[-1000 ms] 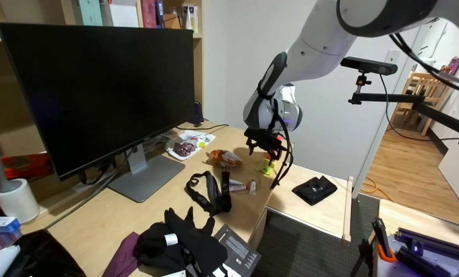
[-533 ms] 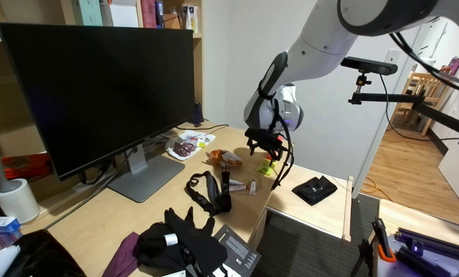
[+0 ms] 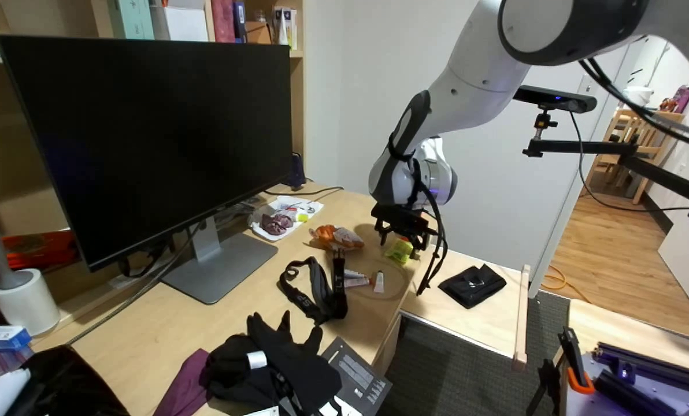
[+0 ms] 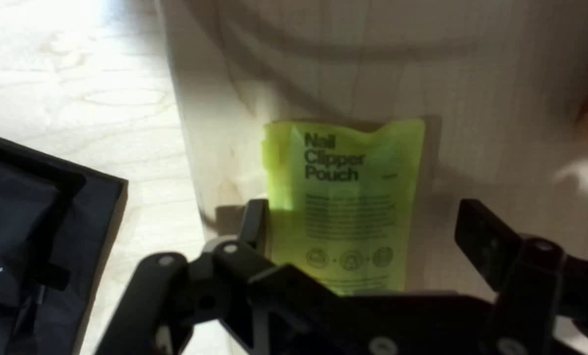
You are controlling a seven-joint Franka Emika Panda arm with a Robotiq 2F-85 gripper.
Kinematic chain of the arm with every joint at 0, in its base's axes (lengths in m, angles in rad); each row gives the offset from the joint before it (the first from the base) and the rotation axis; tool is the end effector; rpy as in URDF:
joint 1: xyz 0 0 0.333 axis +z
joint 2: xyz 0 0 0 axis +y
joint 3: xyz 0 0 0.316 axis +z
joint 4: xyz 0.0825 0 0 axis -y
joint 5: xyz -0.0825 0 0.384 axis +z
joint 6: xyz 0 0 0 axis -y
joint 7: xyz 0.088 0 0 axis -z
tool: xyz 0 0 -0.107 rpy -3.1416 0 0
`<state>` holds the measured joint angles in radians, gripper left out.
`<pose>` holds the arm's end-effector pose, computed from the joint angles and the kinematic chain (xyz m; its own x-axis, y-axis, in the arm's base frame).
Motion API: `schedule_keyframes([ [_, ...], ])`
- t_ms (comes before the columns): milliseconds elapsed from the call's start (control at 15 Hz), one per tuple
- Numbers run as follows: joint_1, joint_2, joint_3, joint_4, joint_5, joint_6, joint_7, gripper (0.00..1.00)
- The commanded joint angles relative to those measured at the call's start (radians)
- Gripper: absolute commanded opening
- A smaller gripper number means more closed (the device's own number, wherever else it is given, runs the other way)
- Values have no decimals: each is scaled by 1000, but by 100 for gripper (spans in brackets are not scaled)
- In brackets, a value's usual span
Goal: Put the yellow object in the open drawer
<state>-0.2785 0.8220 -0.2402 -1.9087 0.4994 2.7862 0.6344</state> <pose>0.5216 -0.3217 0.0810 0.0361 -0.9978 0.0564 -0.9948 -0.0412 -0.0932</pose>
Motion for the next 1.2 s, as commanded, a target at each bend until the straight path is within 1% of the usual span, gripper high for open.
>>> schedule_keyframes([
  [0,7,6,-8,1,-20,0,2,67],
  [133,6,3,-10,-1,-22,0,-1,56],
  [200,5,-2,-10,-4,-22,-1,-4,48],
  [400,1,-27,-5,-21,-23,-5,-23,30],
  [467,-8,-48,3,-39,-23,-5,-47,23],
  [600,-20,-83,13,-71,-22,-9,-92,12],
  [800,-28,-140,9,-139,-25,-1,-179,14],
  [1067,-66,-245,2,-293,-65,39,-368,14],
  [1133,-87,-275,2,-336,-84,46,-428,14],
])
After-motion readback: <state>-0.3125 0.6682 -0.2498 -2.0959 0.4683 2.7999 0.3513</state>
